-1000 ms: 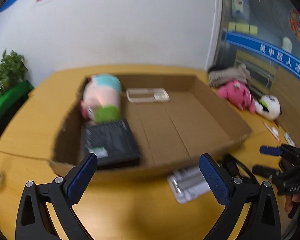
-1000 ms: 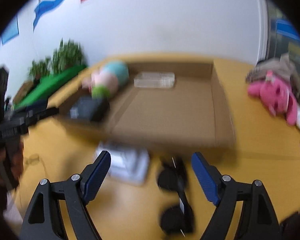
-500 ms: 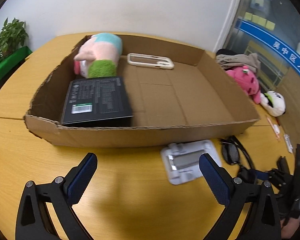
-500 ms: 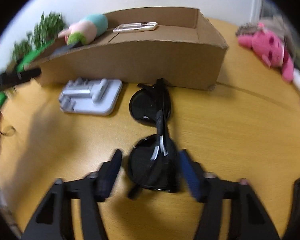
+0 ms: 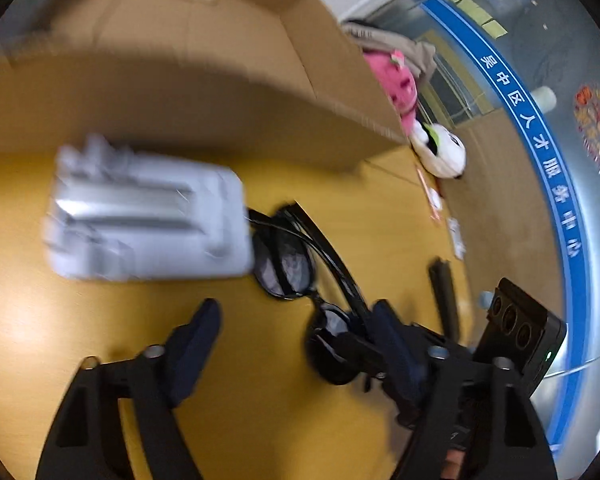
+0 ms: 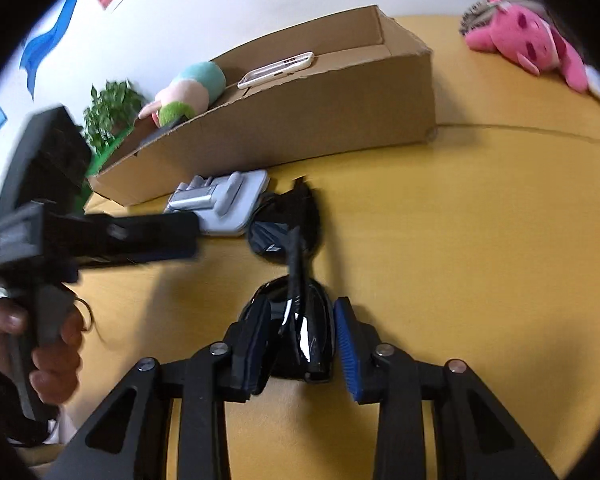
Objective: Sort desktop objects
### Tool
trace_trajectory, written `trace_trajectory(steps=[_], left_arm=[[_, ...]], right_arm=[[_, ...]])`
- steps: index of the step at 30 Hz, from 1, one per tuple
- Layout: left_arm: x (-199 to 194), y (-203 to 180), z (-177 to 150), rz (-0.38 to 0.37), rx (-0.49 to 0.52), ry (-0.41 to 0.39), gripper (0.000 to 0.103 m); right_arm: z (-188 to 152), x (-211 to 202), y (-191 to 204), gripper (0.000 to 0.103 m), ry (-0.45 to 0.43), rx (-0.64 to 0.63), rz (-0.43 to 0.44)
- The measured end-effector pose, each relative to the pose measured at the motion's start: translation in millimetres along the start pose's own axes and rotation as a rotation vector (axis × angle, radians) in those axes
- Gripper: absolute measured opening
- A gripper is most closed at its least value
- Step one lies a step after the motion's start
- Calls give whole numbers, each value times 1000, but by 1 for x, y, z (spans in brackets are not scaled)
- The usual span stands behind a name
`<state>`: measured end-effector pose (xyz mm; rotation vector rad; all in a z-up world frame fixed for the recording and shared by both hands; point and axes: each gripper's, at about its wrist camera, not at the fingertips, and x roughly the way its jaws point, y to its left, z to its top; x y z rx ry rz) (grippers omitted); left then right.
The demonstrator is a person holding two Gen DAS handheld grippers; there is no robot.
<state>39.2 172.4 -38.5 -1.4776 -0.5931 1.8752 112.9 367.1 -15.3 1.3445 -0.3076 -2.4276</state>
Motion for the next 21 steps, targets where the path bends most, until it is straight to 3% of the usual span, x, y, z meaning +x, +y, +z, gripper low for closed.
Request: trace_trajectory(steps=[4, 5, 6, 8, 14, 21], left_arm=[[7, -3, -3, -28, -24, 9, 55], [8, -2, -3, -25, -29, 11, 47], [10, -2, -4, -21, -36, 16, 33], [15, 5, -5, -36, -69, 39, 19], [13, 4, -6, -105, -86, 15, 16], [-16, -23, 7, -156, -25, -45, 14]], right_arm=[[-6, -4, 4, 31, 6, -13, 0], [-7, -5, 6, 30, 6, -19, -6], [-8, -6, 6, 29, 4, -19, -9], [-10, -7, 7, 27, -7, -10, 0], [-11, -13, 4, 26, -29, -5, 20], [2, -40, 6, 26, -117, -3, 56]])
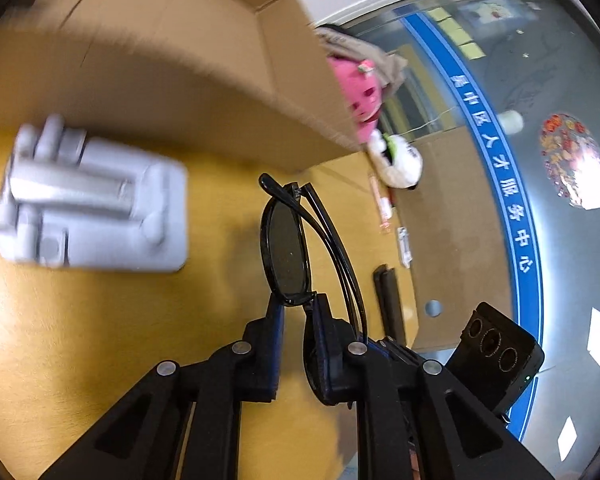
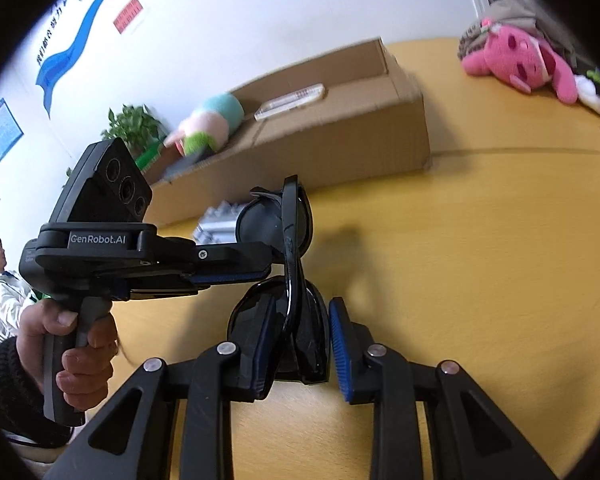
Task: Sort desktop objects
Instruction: 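Lift the sunglasses with both grippers and carry them over the box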
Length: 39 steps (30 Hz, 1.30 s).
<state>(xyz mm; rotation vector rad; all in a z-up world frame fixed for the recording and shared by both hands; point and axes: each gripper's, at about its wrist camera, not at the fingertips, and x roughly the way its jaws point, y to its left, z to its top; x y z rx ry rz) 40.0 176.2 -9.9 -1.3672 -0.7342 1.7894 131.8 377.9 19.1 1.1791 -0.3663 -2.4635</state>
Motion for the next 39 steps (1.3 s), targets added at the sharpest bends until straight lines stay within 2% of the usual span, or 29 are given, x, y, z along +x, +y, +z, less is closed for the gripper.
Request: trace_trajectory(steps=[11, 15, 21, 26, 31, 36, 39], left_arm=[[-50, -60, 78, -53, 136, -116, 13], [-60, -72, 116, -54, 174, -130, 13], [-63, -68, 182, -79, 168, -120, 13], [-48, -48, 239, -113, 88, -104, 12], [-17, -12, 286, -111, -14, -63, 9], [18, 36, 321, -97, -143, -17, 9], [41, 61, 333, -73, -207, 14, 9]], right_arm=[[83, -31, 31, 26, -175, -103, 15], [117, -28, 31, 26, -215, -103, 54], [169, -10, 23, 26, -240, -88, 80], [218, 20, 7, 26, -222, -50, 105], [260, 70, -18, 26, -156, 10, 136], [281, 127, -52, 26, -88, 124, 153], [286, 159, -69, 23, -48, 169, 114]])
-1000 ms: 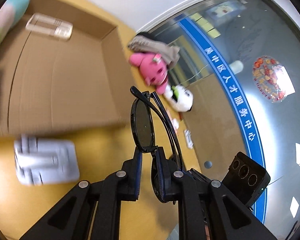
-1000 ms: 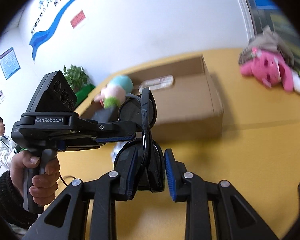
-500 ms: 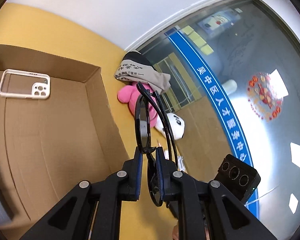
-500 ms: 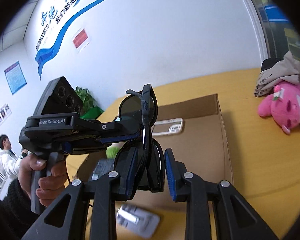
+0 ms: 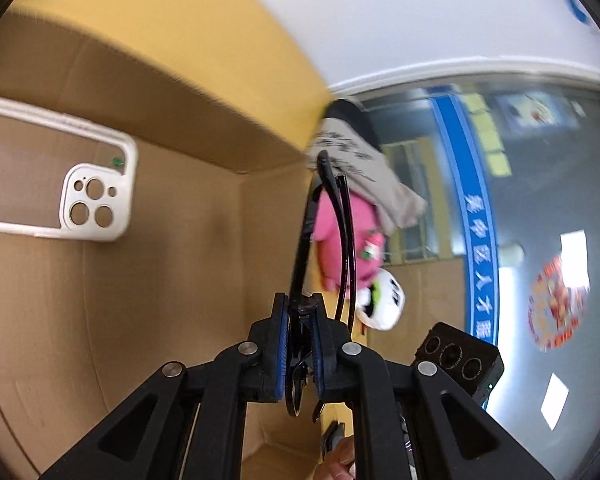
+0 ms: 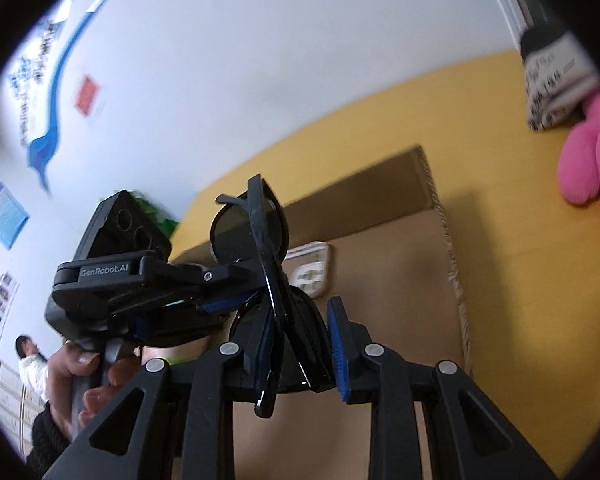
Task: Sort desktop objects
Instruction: 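Lift the sunglasses with both grippers and carry them over the box, then lower the sunglasses into the box and open both grippers, then move both tools to the white phone stand and close the left gripper on it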
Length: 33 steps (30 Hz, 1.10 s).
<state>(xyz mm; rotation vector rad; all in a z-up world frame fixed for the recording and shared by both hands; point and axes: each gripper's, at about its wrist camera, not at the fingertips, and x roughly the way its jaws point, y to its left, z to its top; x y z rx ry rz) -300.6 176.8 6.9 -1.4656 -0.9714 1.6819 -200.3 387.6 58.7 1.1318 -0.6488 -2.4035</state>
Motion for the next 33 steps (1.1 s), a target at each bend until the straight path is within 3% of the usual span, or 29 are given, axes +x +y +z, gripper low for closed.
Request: trace_trajectory(steps=[7, 13, 15, 16, 17, 18, 20, 21, 22, 27, 28, 30, 33], left_arm=[[35, 37, 16, 47, -95, 37, 9], [39, 53, 12, 123, -108, 73, 11], [33, 50, 9, 137, -100, 64, 16], [28, 47, 6, 135, -91, 55, 20], [21, 42, 3, 140, -78, 41, 34], [13, 37, 0, 159, -63, 21, 52], [-6, 23, -9, 198, -13, -27, 65], [-18, 13, -15, 203, 24, -46, 67], [-31, 2, -23, 206, 64, -66, 67], [-106, -52, -87, 319, 327, -262, 84], [-120, -60, -105, 357, 381, -306, 86], [-147, -65, -142, 441, 465, -398, 99], [-179, -59, -203, 588, 544, -542, 101]], right_arm=[[4, 44, -7, 15, 68, -15, -190], [-3, 53, -1, 15, 73, -61, -257], [-4, 53, 1, 19, 75, -64, -256], [-6, 51, 3, 27, 76, -71, -263], [-11, 46, 4, 31, 75, -83, -266], [-14, 41, 9, 38, 71, -98, -266], [-20, 29, 19, 52, 49, -141, -278], [-22, 22, 26, 73, 36, -165, -298], [-26, 11, 30, 81, 15, -194, -318], [-62, -42, 48, 81, -38, -298, -317], [-69, -48, 49, 81, -30, -316, -307], [-85, -51, 59, 81, 2, -360, -299], [-114, -50, 66, 81, 51, -408, -289]])
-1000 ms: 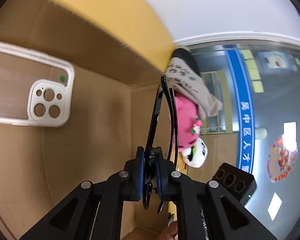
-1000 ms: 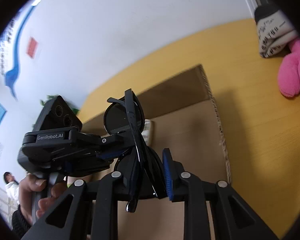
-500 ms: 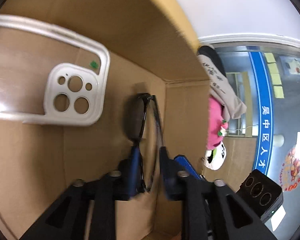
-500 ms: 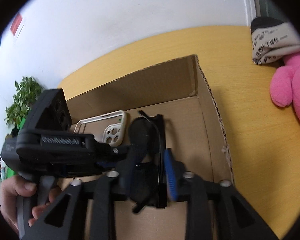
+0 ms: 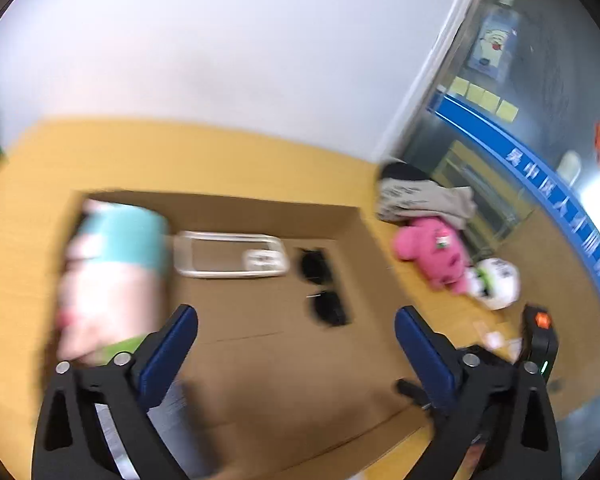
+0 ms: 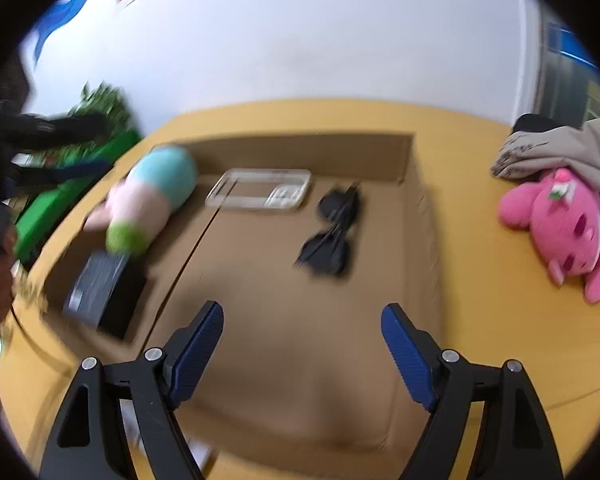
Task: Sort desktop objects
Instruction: 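Move both tools to the white phone stand and close the left gripper on it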
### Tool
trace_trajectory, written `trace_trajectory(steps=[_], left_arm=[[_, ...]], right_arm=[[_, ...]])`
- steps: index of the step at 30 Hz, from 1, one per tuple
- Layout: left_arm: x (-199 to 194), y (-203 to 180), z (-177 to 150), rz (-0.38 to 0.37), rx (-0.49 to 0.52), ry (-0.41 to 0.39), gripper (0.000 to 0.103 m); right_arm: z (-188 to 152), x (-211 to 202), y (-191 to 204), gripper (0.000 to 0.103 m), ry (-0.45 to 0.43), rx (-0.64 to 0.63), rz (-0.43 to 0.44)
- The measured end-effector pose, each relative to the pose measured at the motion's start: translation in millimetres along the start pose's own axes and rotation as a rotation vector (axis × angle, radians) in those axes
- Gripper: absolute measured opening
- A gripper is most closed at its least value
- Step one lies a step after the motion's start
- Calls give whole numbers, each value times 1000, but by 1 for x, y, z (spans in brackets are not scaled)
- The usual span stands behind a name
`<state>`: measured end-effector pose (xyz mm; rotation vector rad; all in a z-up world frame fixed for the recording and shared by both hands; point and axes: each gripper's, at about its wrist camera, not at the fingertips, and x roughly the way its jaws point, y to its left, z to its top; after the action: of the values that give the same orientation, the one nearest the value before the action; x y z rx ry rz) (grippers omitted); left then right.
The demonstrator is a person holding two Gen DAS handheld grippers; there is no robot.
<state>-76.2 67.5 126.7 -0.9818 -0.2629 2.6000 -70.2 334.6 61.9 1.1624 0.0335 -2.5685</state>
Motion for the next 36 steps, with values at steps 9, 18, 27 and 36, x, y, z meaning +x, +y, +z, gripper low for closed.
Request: trace_trajectory(steps=[9, 18, 27, 36], left_arm=[[-44, 50, -110, 273, 46, 24, 101], [-60, 66, -130, 186, 18, 16, 101], [-30, 22, -161, -6, 1, 145, 101], [22, -1, -186, -47, -14, 288, 64]], right_arm=[[-57, -5, 34, 81, 0, 13, -68], [-70, -37, 44, 81, -64, 46, 8], [-113, -38, 84, 81, -1, -23, 129], [-120, 15, 89, 59, 73, -3, 102]])
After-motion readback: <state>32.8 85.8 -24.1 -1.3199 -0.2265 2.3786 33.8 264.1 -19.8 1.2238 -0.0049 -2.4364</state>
